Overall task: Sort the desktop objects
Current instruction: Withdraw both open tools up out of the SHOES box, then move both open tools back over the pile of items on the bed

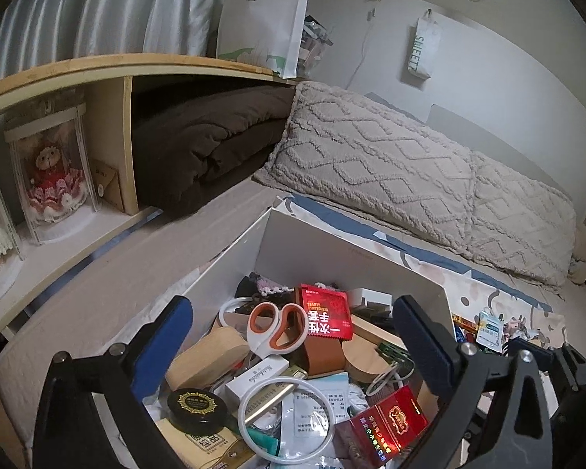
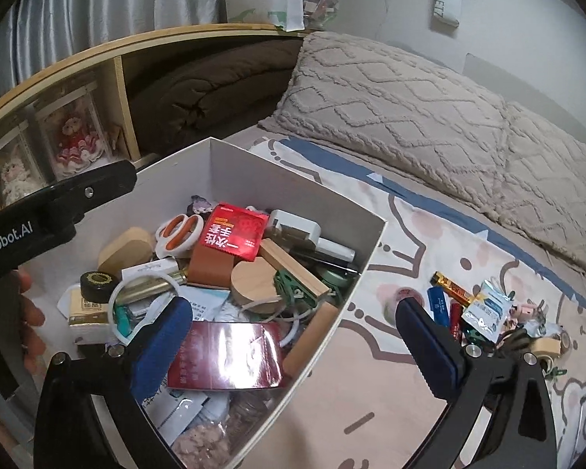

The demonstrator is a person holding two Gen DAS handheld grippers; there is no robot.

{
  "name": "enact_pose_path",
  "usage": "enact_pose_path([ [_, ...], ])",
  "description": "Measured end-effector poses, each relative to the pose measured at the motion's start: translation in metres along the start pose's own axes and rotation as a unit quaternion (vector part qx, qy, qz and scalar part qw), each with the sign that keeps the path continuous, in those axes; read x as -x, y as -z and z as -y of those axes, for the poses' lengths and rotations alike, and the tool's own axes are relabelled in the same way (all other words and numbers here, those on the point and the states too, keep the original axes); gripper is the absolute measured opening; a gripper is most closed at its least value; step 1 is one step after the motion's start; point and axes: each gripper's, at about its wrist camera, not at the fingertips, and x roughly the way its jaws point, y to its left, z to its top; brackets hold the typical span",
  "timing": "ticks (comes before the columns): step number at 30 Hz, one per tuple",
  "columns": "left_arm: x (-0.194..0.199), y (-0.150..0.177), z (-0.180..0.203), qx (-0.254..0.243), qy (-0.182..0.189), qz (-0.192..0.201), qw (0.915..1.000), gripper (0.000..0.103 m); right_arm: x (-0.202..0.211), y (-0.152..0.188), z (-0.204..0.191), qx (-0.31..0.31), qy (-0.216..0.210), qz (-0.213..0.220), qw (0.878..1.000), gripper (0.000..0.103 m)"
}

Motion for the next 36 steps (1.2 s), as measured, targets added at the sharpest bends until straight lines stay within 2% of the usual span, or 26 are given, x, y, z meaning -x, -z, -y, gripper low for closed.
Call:
enact_pose_path([
  [7,0.004,0.001,0.009,-0.014,-0.007,0.003,0.9999,0.103,0.013,0.003,0.008,-0.01,-0.005,0.007,1.0,0.103],
  [14,-0.001,0.003,0.021,-0.024,-0.007,-0.007,0.9997,0.103,0.025,0.008,0.016,0.0,0.011,0.016,1.0,0.103],
  [19,-0.002,0.003,0.029,-0.025,-0.008,-0.004,0.9996,0.103,0.031,0.013,0.034,-0.016,0.018,0.024,0.999,0.103],
  [29,-0.005,0.007,0.058,-0.031,0.031,-0.008,0.999,0.103,0.039,0.028,0.085,-0.051,0.053,0.032,0.997,0.103],
  [36,-0.003,0.012,0.09,-0.061,0.043,-0.007,0.9972,0.103,0.054,0.042,0.121,-0.084,0.072,0.04,0.993,0.103],
])
